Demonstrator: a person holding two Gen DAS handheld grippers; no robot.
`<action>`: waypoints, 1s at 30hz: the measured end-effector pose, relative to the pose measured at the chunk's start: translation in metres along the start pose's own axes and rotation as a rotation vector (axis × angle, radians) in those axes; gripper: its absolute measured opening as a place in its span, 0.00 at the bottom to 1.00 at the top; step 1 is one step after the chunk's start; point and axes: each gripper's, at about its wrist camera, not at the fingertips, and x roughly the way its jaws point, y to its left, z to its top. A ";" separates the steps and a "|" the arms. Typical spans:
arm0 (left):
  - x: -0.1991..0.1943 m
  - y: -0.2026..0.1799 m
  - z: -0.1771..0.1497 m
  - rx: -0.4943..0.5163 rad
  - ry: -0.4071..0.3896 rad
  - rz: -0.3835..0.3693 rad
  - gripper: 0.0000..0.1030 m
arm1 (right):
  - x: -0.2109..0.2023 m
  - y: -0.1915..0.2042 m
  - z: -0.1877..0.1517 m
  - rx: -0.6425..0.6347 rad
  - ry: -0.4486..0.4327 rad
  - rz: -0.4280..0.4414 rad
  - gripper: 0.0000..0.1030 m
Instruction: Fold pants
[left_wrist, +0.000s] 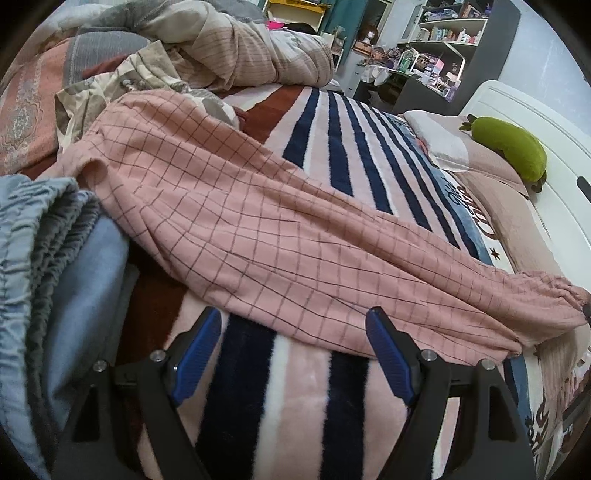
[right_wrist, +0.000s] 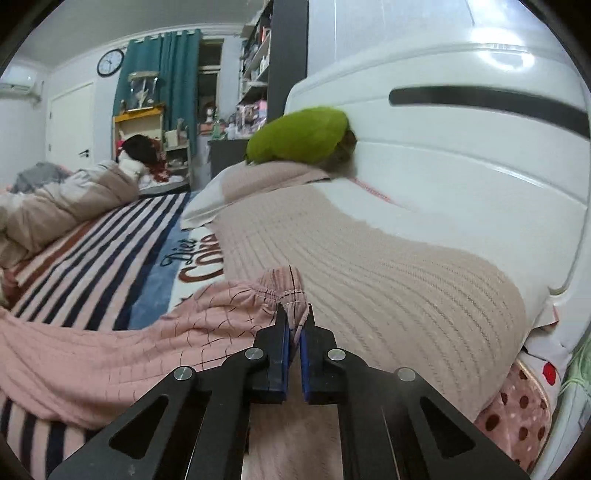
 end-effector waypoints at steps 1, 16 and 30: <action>-0.001 -0.002 0.000 0.002 -0.001 -0.001 0.75 | 0.000 -0.005 0.000 0.011 0.017 0.024 0.00; -0.010 -0.020 -0.001 0.039 -0.002 0.010 0.75 | -0.023 -0.063 0.033 -0.011 0.016 0.005 0.00; -0.003 0.001 0.002 -0.062 0.046 0.045 0.75 | -0.020 -0.063 0.031 -0.090 0.135 -0.014 0.49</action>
